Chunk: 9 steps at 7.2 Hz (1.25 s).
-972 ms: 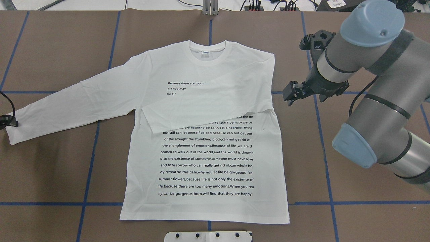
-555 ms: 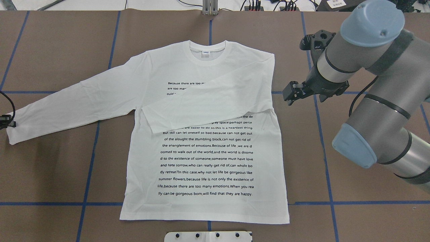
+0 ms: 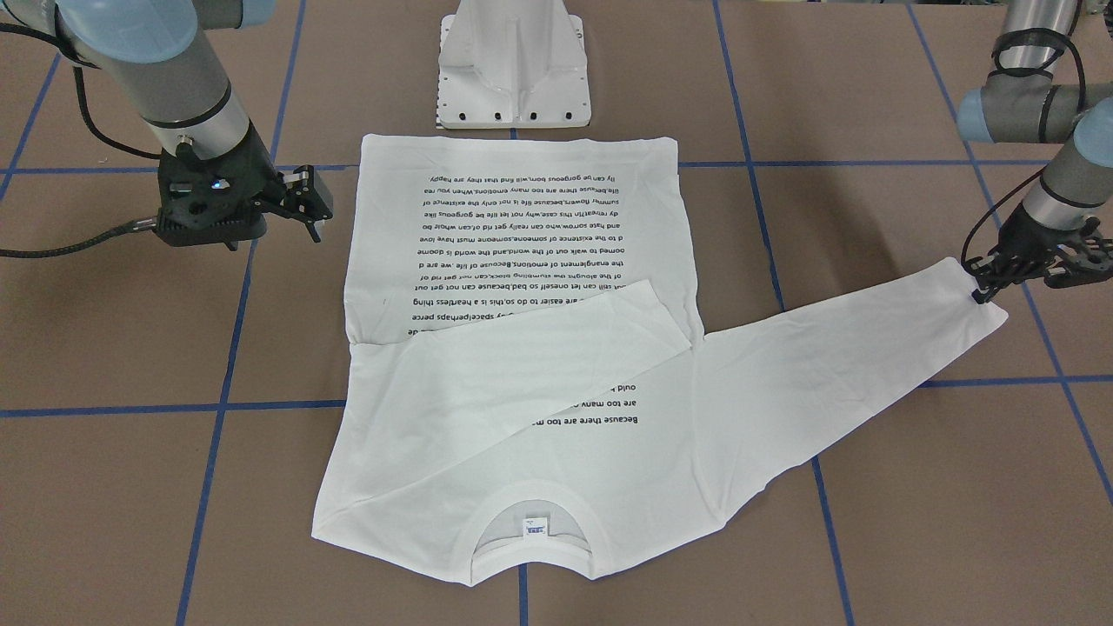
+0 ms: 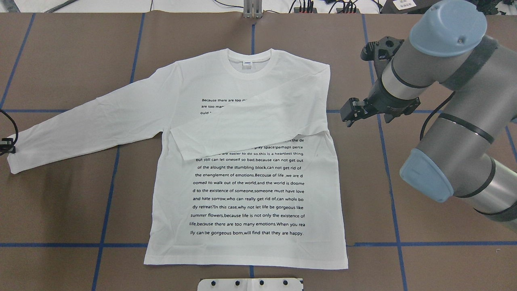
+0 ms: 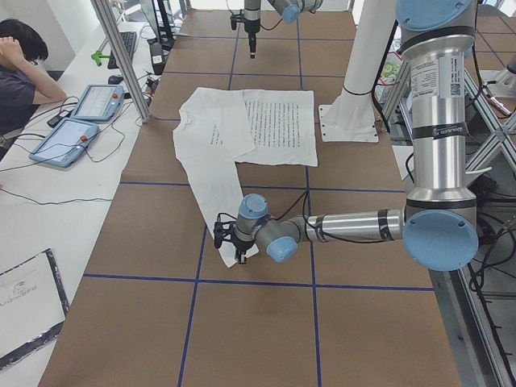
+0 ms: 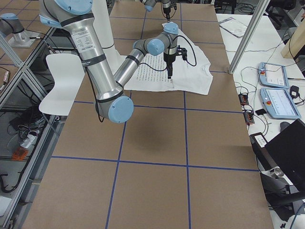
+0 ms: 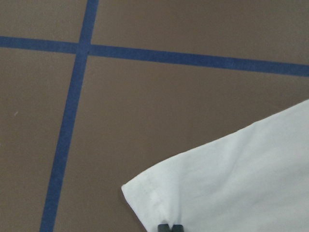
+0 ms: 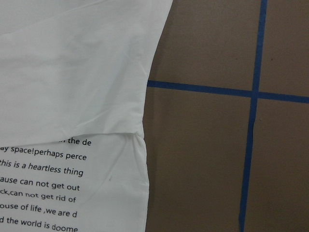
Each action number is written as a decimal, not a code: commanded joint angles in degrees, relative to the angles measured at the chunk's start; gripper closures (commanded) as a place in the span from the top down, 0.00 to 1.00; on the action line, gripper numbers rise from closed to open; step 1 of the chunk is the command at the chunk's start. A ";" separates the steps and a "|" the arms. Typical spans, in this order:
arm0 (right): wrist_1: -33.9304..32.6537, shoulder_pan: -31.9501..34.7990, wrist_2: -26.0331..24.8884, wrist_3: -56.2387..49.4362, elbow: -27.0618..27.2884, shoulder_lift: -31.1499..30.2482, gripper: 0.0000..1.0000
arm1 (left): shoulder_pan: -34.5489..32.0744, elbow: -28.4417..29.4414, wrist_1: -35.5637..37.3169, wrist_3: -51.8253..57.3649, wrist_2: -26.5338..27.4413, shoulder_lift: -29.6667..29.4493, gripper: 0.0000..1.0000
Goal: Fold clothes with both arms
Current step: 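Lower the left gripper onto the other sleeve cuff and grasp, then lift the sleeve with the left gripper and carry it across the shirt body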
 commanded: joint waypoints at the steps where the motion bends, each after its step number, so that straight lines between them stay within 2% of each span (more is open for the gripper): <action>1: -0.05 0.15 0.09 0.00 0.09 -0.05 1.00 | -0.26 -4.44 1.38 0.00 -2.83 0.23 0.00; 2: -0.13 0.67 0.26 0.00 0.17 -0.22 1.00 | -0.52 -8.39 4.69 0.08 -5.47 0.06 0.00; 3: -0.31 1.11 0.26 -0.09 0.35 -0.49 1.00 | -0.61 -12.95 10.64 0.00 -5.59 -0.98 0.00; 4: -0.40 1.47 0.26 -0.44 0.44 -1.01 1.00 | -0.61 -17.61 20.45 -0.09 -5.67 -5.00 0.00; 5: -0.31 1.90 0.35 -0.61 0.44 -1.89 1.00 | -0.61 -20.35 31.77 -1.40 -5.59 -12.26 0.00; 6: -0.05 1.91 0.35 -0.53 0.79 -3.11 1.00 | -0.53 -20.29 39.89 -4.37 -5.59 -20.08 0.00; 7: 0.13 2.17 0.35 -0.61 1.05 -4.00 1.00 | -0.18 -18.90 44.15 -7.88 -5.67 -26.24 0.00; 8: 0.13 2.17 0.00 -0.44 0.97 -4.61 1.00 | 0.96 -16.71 44.36 -12.87 -6.02 -31.09 0.00; 9: 0.22 2.09 -0.35 -0.26 0.97 -5.05 1.00 | 5.32 -14.60 43.41 -19.45 -7.42 -35.32 0.00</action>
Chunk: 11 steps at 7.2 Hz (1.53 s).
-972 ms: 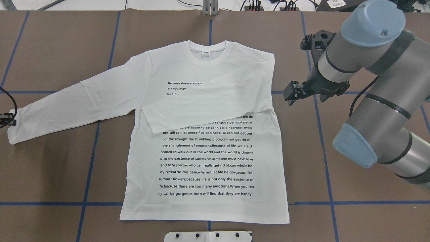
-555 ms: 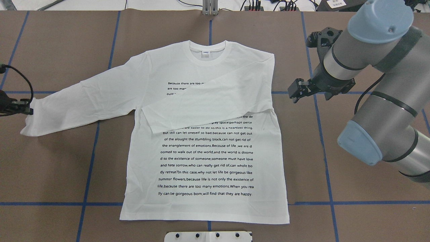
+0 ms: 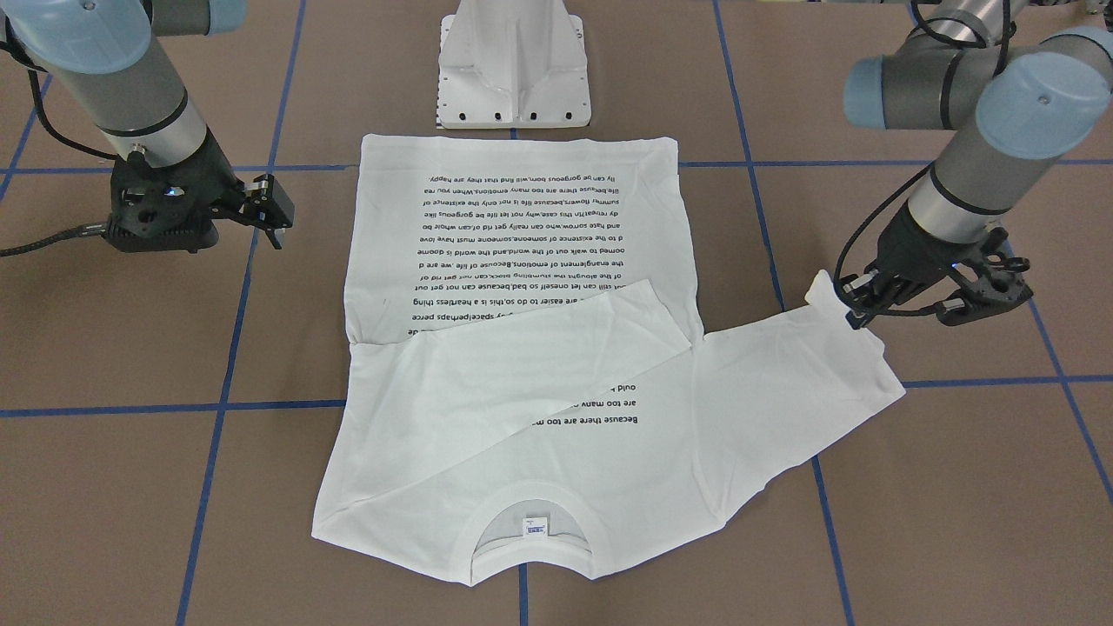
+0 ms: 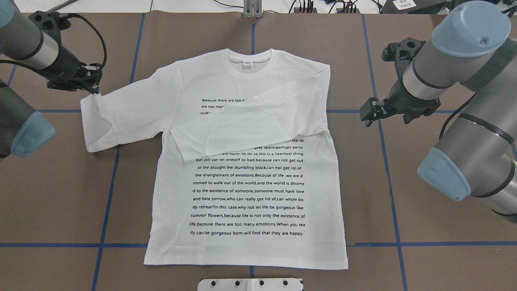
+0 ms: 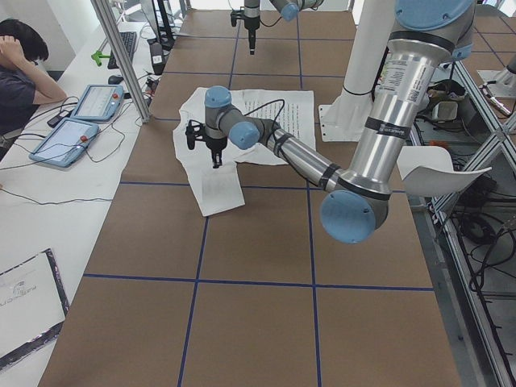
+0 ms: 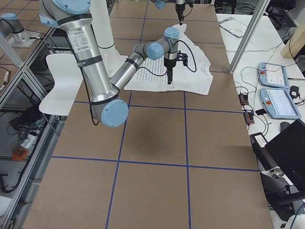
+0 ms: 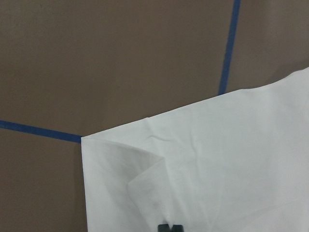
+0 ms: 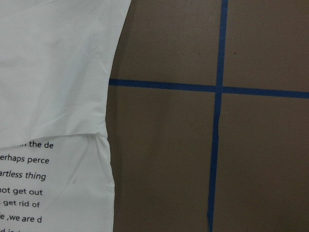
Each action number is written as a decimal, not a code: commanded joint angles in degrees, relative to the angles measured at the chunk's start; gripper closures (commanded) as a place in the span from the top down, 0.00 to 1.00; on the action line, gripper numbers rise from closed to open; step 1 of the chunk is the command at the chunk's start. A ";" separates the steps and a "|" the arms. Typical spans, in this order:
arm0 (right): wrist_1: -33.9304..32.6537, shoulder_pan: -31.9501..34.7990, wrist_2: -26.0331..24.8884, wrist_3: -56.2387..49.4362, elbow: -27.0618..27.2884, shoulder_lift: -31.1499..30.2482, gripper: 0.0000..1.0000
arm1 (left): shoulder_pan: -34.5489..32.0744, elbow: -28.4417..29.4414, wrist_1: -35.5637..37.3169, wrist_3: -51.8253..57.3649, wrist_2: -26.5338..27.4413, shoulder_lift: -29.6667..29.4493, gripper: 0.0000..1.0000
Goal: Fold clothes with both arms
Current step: 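Lift the sleeve with the left gripper and carry it across the shirt body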
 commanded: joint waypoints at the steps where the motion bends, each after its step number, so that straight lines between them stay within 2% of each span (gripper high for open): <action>1: 0.10 0.07 -0.31 0.19 0.03 -0.81 1.00 | 6.42 5.08 -1.30 -13.14 -1.21 -10.38 0.00; 3: 0.02 -0.02 -0.48 0.19 -0.23 -0.90 1.00 | 11.26 8.43 -10.93 -21.69 -1.21 -13.57 0.00; 4: 0.10 -0.02 -0.48 0.10 -0.32 -0.90 1.00 | 12.59 14.89 -14.38 -27.47 -1.21 -19.94 0.00; 5: 0.10 -0.02 -0.48 -0.07 -0.58 -0.98 1.00 | 14.00 18.69 -16.85 -30.57 -1.21 -24.01 0.00; 6: 0.10 -0.02 -0.48 -0.16 -0.85 -1.25 1.00 | 14.10 19.34 -19.40 -32.52 -1.21 -24.92 0.00; 10: 0.10 0.07 -0.48 -0.42 -1.99 -1.60 1.00 | 17.96 21.88 -20.12 -37.02 -1.12 -32.38 0.00; 11: 0.10 0.07 -0.57 -0.34 -1.99 -1.60 1.00 | 17.96 21.89 -20.12 -36.85 -1.12 -32.31 0.00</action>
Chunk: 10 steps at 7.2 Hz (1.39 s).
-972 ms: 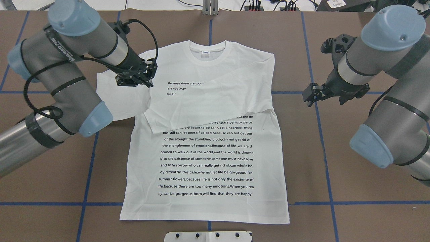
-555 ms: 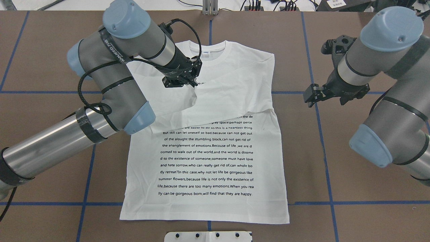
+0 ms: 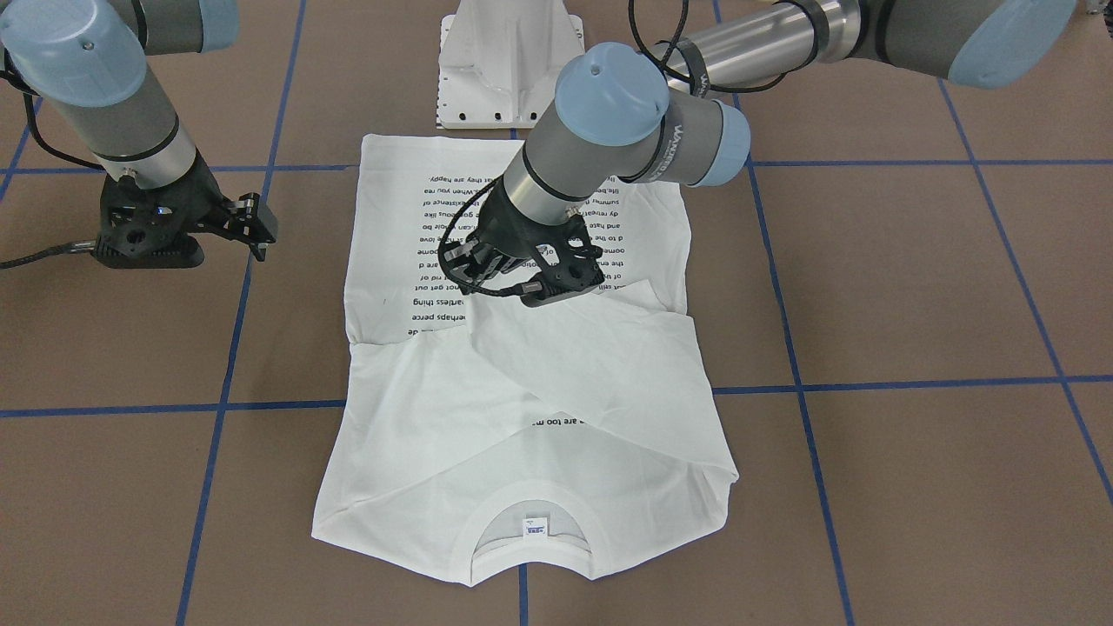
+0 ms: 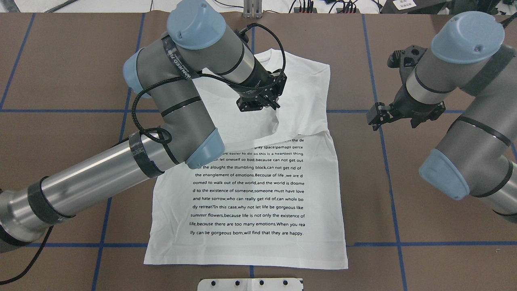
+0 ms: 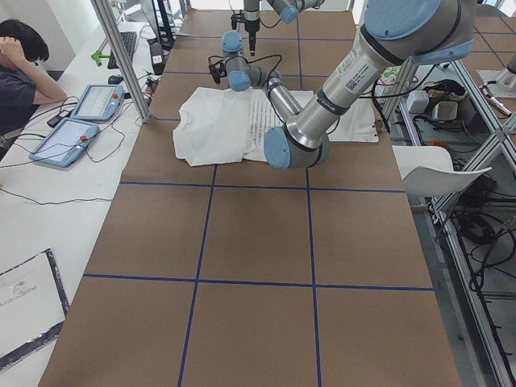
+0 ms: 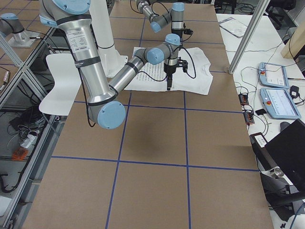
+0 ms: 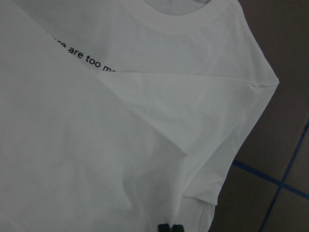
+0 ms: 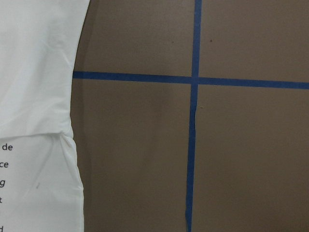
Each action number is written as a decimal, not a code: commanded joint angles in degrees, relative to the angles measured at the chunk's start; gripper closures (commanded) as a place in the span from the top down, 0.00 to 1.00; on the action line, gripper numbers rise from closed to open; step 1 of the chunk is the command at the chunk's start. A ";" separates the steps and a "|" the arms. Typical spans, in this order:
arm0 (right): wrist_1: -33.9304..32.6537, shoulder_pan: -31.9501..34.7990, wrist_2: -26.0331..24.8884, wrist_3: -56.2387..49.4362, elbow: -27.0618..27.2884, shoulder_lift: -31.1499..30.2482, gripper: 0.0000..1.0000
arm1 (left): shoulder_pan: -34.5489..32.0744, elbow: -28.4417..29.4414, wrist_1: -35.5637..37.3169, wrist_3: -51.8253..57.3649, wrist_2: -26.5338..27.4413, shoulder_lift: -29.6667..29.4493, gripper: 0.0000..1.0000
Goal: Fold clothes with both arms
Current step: 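Lift the sleeve with the left gripper and carry it across the shirt body, then lay the sleeve down on the shirt with the left gripper while the right arm rises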
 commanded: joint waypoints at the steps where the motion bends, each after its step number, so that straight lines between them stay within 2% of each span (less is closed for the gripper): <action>1: 0.00 0.04 -0.07 -0.01 -0.11 -0.14 1.00 | 0.75 0.47 -0.04 -0.30 0.03 -1.16 0.00; 6: 0.00 0.56 0.02 -0.71 -0.11 -1.11 1.00 | 6.82 0.64 -1.27 -0.56 0.99 -0.82 0.00; 9: 6.22 4.15 0.28 -7.19 -1.42 -7.25 1.00 | 7.79 0.82 -2.84 -0.74 1.96 -0.73 0.00; 10: 6.50 5.30 0.37 -9.04 -2.21 -7.79 1.00 | 7.96 2.30 -4.33 -0.91 2.31 -1.25 0.00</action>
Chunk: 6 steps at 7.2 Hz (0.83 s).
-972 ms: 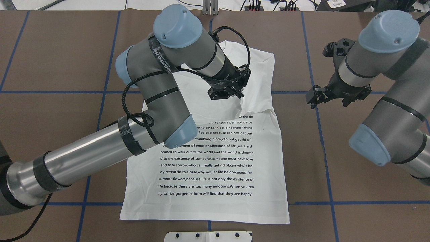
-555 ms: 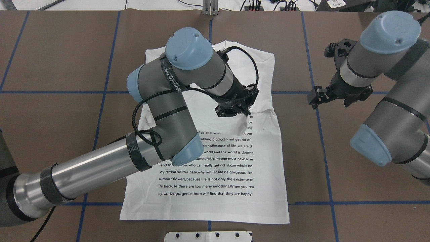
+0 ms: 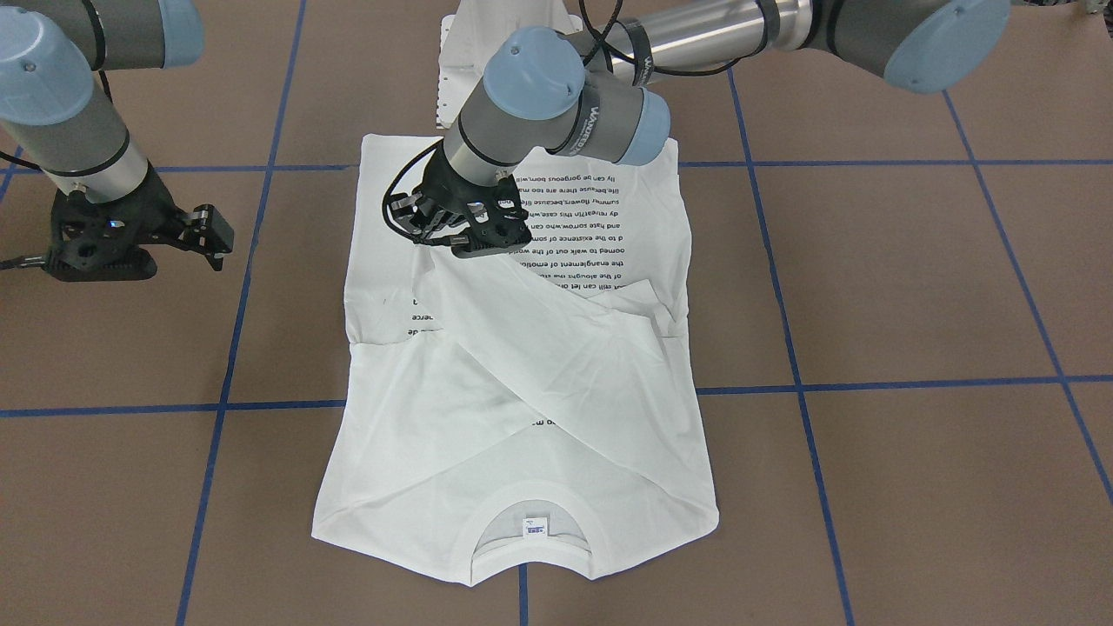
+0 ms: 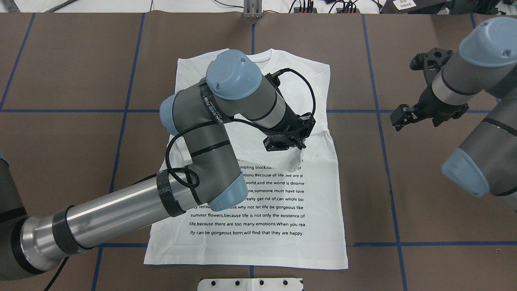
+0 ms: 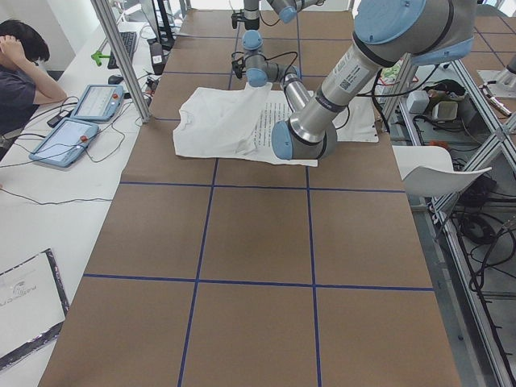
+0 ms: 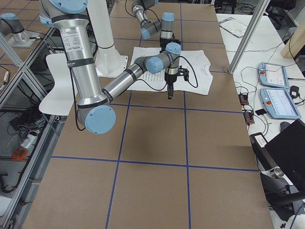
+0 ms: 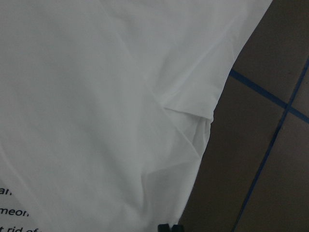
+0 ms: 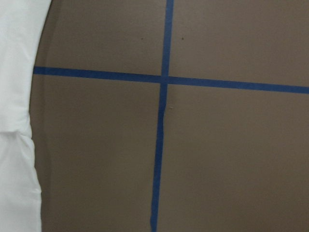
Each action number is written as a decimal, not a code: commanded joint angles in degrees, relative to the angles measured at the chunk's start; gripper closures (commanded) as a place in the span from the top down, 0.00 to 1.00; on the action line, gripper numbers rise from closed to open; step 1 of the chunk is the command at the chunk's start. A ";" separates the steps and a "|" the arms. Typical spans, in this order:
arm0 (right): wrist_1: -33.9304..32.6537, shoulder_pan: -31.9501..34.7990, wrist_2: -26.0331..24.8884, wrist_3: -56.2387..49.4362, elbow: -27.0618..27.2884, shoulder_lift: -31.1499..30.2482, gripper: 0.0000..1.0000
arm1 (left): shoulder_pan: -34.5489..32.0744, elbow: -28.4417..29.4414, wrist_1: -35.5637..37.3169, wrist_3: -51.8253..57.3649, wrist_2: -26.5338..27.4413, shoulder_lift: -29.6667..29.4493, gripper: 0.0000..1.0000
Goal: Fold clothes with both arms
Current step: 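Lay the sleeve down on the shirt with the left gripper while the right arm rises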
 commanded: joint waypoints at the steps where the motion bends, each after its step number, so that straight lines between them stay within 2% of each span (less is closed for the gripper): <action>1: 1.34 2.01 0.22 -3.13 -1.43 -1.40 1.00 | 0.56 2.87 -4.70 -0.98 1.03 -0.49 0.00; 4: 1.34 2.10 0.22 -3.14 -1.70 -1.31 1.00 | 0.56 5.43 -9.72 -1.34 3.41 -0.93 0.00; 6: 1.42 2.45 0.31 -3.14 -2.14 -1.31 1.00 | 0.47 7.79 -17.17 -4.30 3.94 -0.93 0.00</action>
